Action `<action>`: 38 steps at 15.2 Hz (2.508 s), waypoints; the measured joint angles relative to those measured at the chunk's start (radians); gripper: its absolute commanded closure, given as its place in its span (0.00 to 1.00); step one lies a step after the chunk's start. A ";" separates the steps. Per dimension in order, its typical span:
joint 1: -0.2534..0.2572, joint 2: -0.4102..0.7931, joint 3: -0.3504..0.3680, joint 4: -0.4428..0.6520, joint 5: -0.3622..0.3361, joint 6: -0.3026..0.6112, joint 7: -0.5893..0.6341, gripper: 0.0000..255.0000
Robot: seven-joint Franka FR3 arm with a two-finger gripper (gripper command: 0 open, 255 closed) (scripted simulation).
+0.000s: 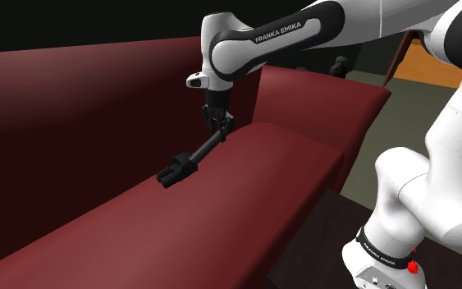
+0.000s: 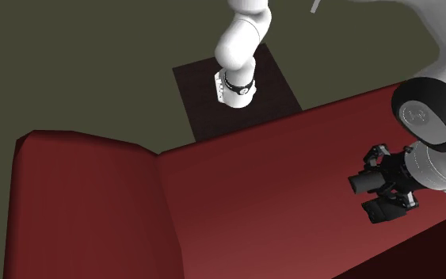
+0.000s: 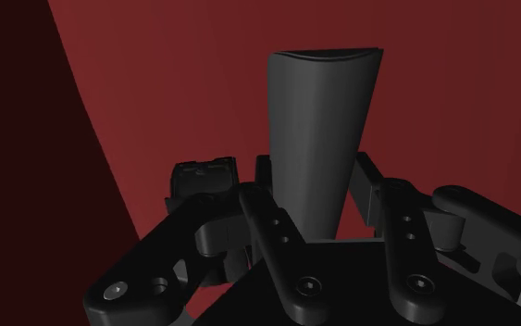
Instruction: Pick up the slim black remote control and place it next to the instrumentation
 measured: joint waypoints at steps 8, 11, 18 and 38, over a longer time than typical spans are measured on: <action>0.000 0.060 0.001 -0.050 0.033 0.102 -0.015 1.00; -0.001 0.071 0.000 -0.078 0.040 0.139 -0.022 1.00; -0.005 0.117 0.002 -0.124 0.068 0.225 -0.043 1.00; -0.009 0.153 0.004 -0.146 0.093 0.279 -0.062 0.00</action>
